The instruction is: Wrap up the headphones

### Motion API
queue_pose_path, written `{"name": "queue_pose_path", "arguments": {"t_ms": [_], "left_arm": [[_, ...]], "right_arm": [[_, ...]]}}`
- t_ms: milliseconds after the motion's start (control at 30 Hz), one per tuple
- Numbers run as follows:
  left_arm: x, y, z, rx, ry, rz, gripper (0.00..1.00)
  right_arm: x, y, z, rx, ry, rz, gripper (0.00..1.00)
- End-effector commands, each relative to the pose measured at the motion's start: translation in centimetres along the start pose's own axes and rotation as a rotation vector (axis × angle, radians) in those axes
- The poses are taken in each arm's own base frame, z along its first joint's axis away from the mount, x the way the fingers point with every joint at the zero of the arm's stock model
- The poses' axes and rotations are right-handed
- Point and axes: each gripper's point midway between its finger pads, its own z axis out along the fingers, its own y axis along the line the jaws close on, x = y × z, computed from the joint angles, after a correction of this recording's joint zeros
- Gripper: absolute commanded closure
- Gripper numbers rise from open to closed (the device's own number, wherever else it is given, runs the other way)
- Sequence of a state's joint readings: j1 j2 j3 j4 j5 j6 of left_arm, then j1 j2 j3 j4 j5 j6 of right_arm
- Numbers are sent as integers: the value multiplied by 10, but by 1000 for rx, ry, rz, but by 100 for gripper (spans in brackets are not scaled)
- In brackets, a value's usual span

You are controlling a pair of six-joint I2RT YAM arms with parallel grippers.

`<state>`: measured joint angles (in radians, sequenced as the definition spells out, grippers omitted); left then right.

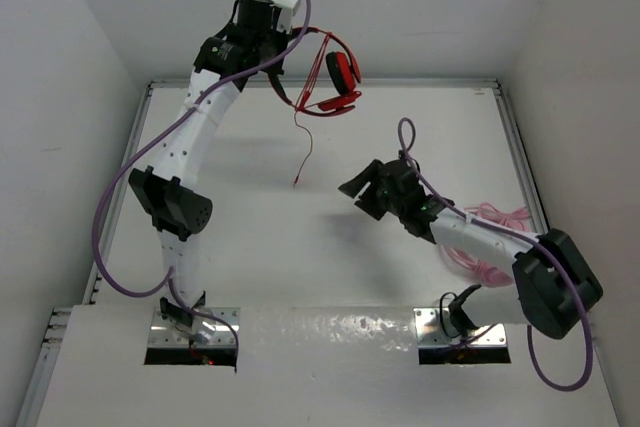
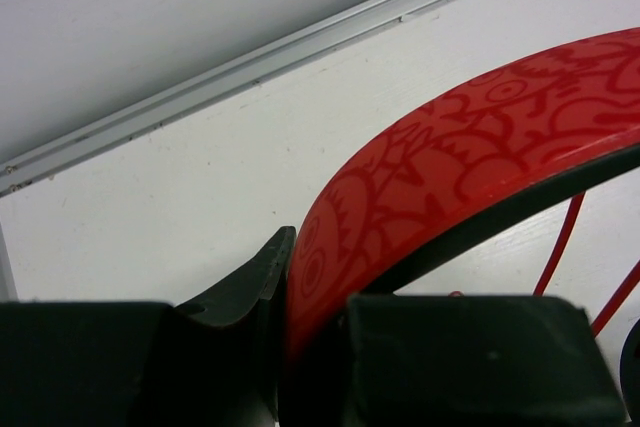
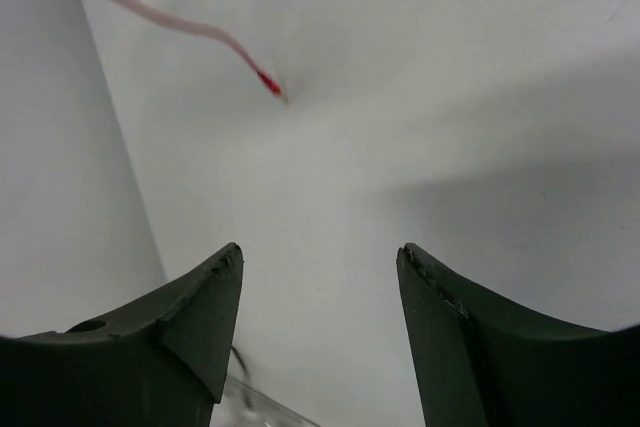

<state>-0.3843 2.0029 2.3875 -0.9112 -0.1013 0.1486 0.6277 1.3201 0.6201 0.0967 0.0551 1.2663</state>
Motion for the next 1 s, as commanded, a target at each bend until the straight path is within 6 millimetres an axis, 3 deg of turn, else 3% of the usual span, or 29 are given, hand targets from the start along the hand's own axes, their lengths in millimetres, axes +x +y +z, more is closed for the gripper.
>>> {"name": "queue_pose_path", "arguments": {"t_ms": [0,167,300,367,433,467,500,567,800,967], "left_arm": [[-47,5,-31,15,-165,-62,100],[-45,-1,-33,38,-161,-79,100],[-47,-2,-35,43,-168,-82,100],[-45,-1,-35,43,-163,-82,100],[-42,-3,-34,48,-156,-82,100],[-42,-3,-34,49,-156,-82,100],[-42,-4,-34,51,-154,-82,100],[-41,-4,-34,50,-154,-84,100],[-42,-4,-36,57,-159,-87,100],[-40,-4,-34,54,-151,-84,100]], "right_arm": [[-54,31,5,-21,-225,396,38],[-74,54,32,-111,-236,817,40],[-74,67,65,-101,-186,932,37],[-77,86,83,-166,-143,1010,34],[-79,104,99,-206,-101,1053,33],[-85,117,97,-234,-98,1059,32],[-81,112,109,-208,-93,1059,32],[-89,128,113,-236,-89,1066,32],[-93,134,140,-243,-72,1160,30],[-83,137,151,-217,-46,1149,30]]}}
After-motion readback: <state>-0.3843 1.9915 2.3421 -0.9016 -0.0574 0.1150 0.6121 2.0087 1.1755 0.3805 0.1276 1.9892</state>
